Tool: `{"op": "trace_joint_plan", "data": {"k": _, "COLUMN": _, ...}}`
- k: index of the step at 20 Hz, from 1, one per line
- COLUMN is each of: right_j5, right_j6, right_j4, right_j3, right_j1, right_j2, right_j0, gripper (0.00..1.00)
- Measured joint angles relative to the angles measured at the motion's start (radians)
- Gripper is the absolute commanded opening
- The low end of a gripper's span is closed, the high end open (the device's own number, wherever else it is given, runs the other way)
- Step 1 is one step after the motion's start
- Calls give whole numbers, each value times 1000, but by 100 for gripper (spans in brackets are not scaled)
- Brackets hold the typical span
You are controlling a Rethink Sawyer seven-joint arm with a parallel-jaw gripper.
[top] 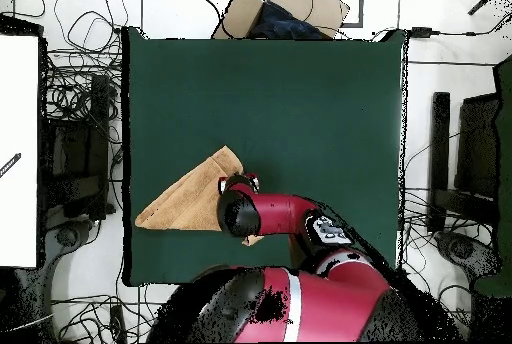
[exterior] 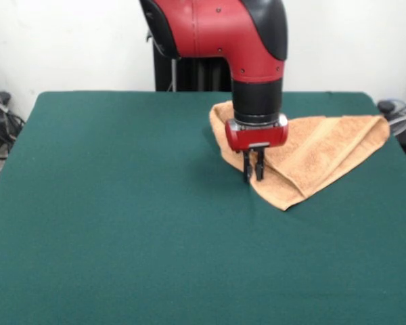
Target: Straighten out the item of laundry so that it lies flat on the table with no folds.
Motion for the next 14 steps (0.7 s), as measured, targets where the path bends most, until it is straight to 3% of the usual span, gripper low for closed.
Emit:
{"op": "trace_joint_plan", "data": {"k": 7, "right_j5": 145, "right_j6": 0, "right_j4": 8, "right_j3": 69, "right_j1": -132, "right_j2": 40, "right_j0": -56, "gripper": 0}}
{"op": "trace_joint_plan", "data": {"k": 9, "right_j5": 253, "right_j6": 0, "right_j4": 17, "right_j3": 90, "right_j1": -198, "right_j2": 57, "right_j0": -83, "gripper": 0}}
{"op": "trace_joint_plan", "data": {"k": 10, "right_j5": 375, "right_j6": 0, "right_j4": 24, "right_j3": 103, "right_j1": -265, "right_j2": 67, "right_j0": -107, "gripper": 0}}
{"op": "trace_joint_plan", "data": {"k": 14, "right_j5": 533, "right_j6": 0, "right_j4": 30, "right_j3": 105, "right_j1": -354, "right_j2": 82, "right_j0": -141, "gripper": 0}}
